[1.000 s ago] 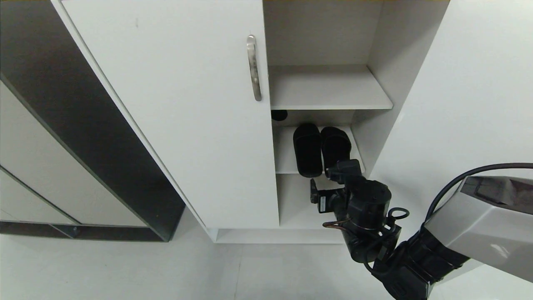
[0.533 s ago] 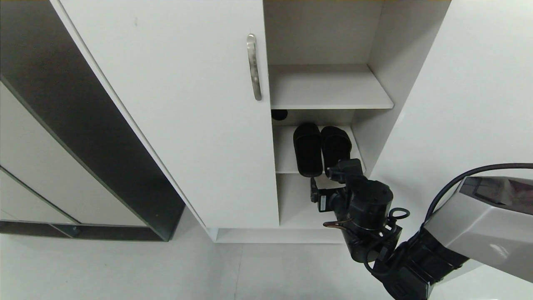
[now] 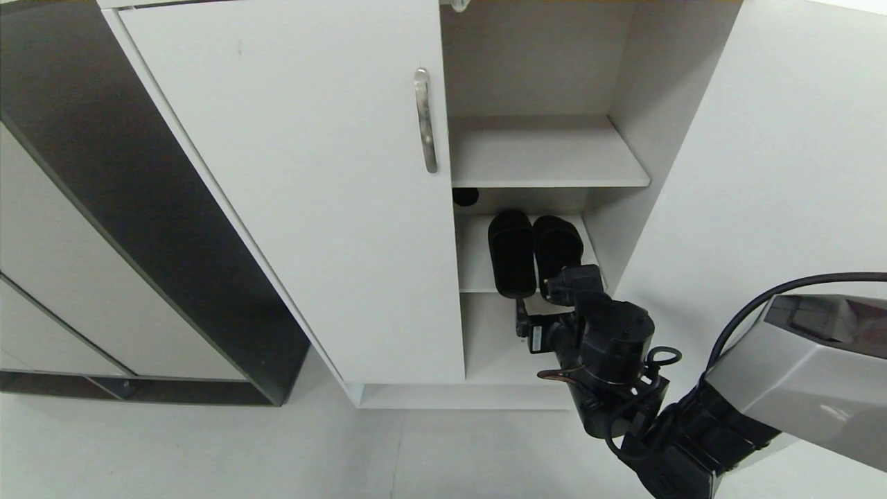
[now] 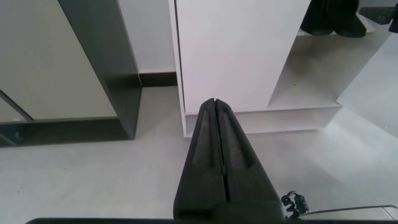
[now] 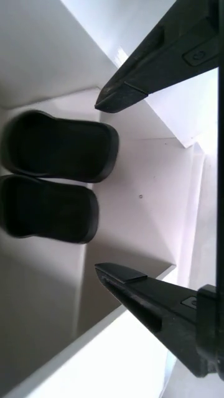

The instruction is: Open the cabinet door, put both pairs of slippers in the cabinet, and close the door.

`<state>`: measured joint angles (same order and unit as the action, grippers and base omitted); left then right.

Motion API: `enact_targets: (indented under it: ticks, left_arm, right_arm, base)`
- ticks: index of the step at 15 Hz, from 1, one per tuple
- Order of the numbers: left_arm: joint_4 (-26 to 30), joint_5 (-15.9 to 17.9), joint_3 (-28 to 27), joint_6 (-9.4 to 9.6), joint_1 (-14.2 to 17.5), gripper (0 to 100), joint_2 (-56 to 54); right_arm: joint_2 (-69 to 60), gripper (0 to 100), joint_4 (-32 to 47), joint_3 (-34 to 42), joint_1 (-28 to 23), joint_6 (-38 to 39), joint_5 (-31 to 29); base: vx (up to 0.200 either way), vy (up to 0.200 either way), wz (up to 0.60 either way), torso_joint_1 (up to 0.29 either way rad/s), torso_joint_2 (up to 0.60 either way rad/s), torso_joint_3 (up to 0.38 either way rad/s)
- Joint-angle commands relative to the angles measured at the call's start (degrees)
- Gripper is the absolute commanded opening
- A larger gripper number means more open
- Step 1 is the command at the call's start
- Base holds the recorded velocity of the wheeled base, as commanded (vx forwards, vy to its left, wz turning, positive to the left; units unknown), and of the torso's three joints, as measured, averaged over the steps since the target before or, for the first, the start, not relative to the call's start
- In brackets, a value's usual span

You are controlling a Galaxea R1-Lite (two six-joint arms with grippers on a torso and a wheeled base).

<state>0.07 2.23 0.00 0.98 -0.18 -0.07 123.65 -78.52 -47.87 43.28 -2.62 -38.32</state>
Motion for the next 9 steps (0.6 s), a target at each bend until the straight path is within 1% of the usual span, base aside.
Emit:
enact_targets:
  ticks: [1, 4, 7, 9]
  left_arm:
    - [0.01, -0.03, 0.0, -0.01, 0.01, 0, 0.07]
    - [0.01, -0.03, 0.0, -0.01, 0.01, 0, 0.07]
    - [0.01, -0.03, 0.0, -0.01, 0.01, 0, 0.07]
    - [0.01, 0.05, 0.0, -0.1, 0.01, 0, 0.07]
  right_arm:
    - [0.01, 100, 0.03, -0.12, 0.23, -0.02, -0.01]
    - [-0.34, 100, 0.12, -0.64, 0.41, -0.1, -0.09]
    - [-3.15, 100, 0.3, -0.12, 0.05, -0.1, -0.01]
    - [-2.45, 100, 0.3, 0.59, 0.05, -0.1, -0.01]
  base:
    - [0.0, 0.0, 0.0, 0.007, 0.01, 0.193]
    - [0.0, 0.0, 0.0, 0.002, 0.01, 0.206]
    - [0.0, 0.0, 0.0, 0.004, 0.0, 0.198]
    - [0.0, 0.0, 0.0, -0.002, 0.0, 0.202]
